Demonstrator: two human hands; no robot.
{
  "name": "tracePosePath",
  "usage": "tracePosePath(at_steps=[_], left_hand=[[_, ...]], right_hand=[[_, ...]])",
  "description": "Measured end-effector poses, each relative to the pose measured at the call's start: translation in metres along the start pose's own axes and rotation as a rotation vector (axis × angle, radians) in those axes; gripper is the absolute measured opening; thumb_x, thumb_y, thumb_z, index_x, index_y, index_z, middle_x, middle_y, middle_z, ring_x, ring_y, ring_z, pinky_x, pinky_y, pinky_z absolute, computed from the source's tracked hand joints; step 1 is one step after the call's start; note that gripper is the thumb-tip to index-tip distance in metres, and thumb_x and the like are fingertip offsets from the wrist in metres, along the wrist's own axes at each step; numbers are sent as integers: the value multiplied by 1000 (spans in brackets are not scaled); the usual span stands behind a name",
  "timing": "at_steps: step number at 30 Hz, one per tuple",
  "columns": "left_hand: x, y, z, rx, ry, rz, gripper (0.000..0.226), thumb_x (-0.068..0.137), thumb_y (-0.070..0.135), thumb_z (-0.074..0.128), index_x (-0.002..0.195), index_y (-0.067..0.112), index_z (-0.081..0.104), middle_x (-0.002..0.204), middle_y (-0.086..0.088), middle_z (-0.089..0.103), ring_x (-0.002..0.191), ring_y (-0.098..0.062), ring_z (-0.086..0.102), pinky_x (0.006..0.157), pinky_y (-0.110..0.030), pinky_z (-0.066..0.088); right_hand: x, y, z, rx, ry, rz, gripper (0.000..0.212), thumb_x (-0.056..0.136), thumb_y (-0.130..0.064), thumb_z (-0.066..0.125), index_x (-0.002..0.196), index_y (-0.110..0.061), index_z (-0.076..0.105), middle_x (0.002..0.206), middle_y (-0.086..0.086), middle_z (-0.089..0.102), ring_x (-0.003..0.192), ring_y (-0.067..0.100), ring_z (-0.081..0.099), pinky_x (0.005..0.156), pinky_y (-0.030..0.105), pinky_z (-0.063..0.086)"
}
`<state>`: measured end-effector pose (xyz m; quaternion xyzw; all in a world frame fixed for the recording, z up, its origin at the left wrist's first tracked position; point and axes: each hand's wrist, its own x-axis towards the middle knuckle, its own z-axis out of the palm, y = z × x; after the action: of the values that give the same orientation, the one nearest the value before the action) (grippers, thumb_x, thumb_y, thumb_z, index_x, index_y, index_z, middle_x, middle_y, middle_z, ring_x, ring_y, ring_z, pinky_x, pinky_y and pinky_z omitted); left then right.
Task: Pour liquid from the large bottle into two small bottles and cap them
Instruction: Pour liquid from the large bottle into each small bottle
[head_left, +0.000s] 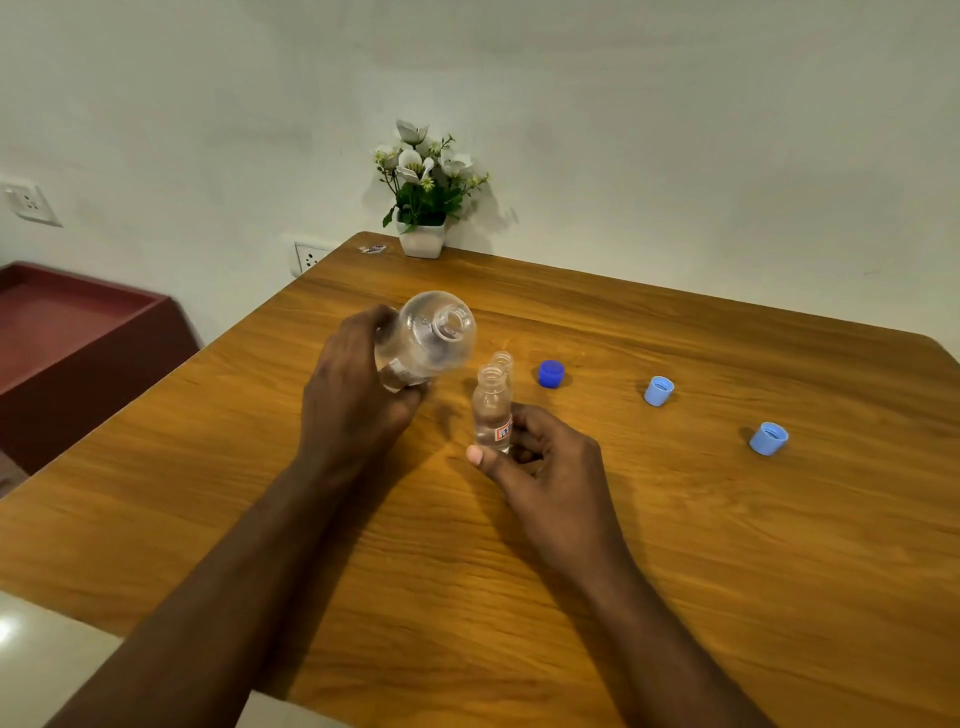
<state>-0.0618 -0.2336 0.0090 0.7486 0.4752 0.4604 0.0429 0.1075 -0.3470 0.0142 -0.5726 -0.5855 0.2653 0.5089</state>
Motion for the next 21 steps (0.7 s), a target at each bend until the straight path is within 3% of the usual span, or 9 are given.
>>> tracePosePath(at_steps=[5,11,17,21], left_hand=[[0,-3,3,-79,-40,-126,84,63,31,86,132,14,41,128,-5,55,112,-20,54,86,-37,51],[0,-6,5,-125,-67,-223,86,66,35,85,136,16,37,133,-4,53,117,-21,52,90,-39,50],[1,-8,7,-185,-119,-305,89,70,39,81,140,21,31,140,-3,48,125,-23,47,94,-38,46],[1,-7,5,-212,-130,-315,88,71,39,80,141,20,30,142,-4,46,127,-24,45,97,-42,46]], right_hand=[[0,4,1,-71,-26,39,31,81,-28,74,111,-26,66,96,-14,74,87,0,68,80,38,57],[-3,11,2,-194,-32,69,43,73,-56,62,112,-39,56,98,-15,70,95,13,63,80,44,54],[-3,13,-6,-193,12,74,38,75,-48,69,110,-39,57,97,-15,70,90,9,64,76,43,55],[-1,12,-18,-197,63,61,32,78,-32,76,108,-30,65,92,-15,69,77,2,60,70,29,51]])
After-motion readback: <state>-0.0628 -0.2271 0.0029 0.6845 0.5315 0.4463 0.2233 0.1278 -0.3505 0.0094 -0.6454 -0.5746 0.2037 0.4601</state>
